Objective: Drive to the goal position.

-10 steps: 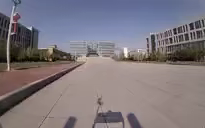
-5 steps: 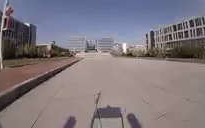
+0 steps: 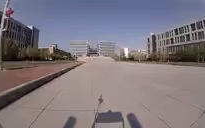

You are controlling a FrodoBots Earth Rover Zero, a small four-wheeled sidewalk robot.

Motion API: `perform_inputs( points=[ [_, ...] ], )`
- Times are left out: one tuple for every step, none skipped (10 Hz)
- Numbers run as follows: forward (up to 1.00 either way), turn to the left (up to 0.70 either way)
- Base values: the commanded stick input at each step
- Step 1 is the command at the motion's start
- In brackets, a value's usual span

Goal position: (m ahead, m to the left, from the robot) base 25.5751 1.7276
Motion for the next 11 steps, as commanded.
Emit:
perform_inputs(
  points=[
    [0.70,0.00],
    [0.70,0.00],
    [0.70,0.00],
    [0.70,0.00],
    [0.70,0.00],
    [0.70,0.00],
    [0.70,0.00],
    [0.70,0.00],
    [0.70,0.00],
    [0.70,0.00],
    [0.70,0.00]
  ],
)
